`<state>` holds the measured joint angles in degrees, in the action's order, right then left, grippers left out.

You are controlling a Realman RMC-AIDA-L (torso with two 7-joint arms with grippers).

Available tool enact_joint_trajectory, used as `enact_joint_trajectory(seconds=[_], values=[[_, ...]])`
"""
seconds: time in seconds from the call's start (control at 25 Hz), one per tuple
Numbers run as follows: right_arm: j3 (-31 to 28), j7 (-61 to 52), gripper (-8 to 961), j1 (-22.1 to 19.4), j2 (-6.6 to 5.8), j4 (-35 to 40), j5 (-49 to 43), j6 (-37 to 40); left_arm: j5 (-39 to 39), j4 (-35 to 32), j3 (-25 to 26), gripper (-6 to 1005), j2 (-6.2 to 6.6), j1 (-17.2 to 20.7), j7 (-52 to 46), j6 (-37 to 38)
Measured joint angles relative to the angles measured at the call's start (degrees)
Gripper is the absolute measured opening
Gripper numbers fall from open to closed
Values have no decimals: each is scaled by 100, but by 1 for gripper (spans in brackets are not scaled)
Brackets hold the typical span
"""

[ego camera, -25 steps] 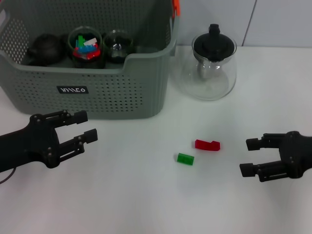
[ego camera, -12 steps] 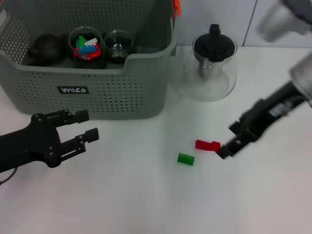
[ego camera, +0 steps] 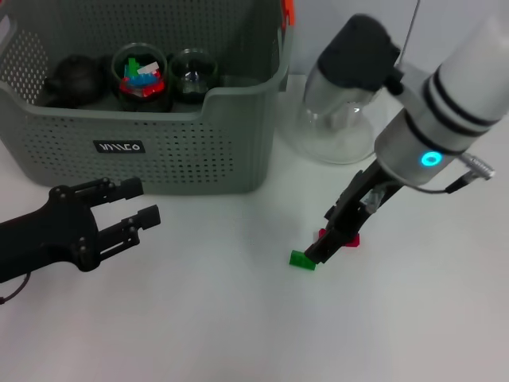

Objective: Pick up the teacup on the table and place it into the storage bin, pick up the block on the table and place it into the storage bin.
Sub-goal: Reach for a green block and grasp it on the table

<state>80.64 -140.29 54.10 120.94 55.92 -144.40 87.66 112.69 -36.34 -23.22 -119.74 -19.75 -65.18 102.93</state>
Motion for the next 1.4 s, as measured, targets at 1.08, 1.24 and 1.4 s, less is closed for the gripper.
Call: enact_joint_trajectory(seconds=[1.08, 1.24, 1.4], values=[[1517, -25, 437, -76, 24, -1085, 749, -1886, 7, 171, 54, 529, -32, 7, 93, -55], [1528, 13, 436, -63, 10, -1185, 938, -1952, 7, 171, 54, 529, -32, 19, 93, -55], [1553, 2, 400, -59, 8, -1235, 949, -1964, 7, 171, 54, 530, -32, 22, 94, -54]])
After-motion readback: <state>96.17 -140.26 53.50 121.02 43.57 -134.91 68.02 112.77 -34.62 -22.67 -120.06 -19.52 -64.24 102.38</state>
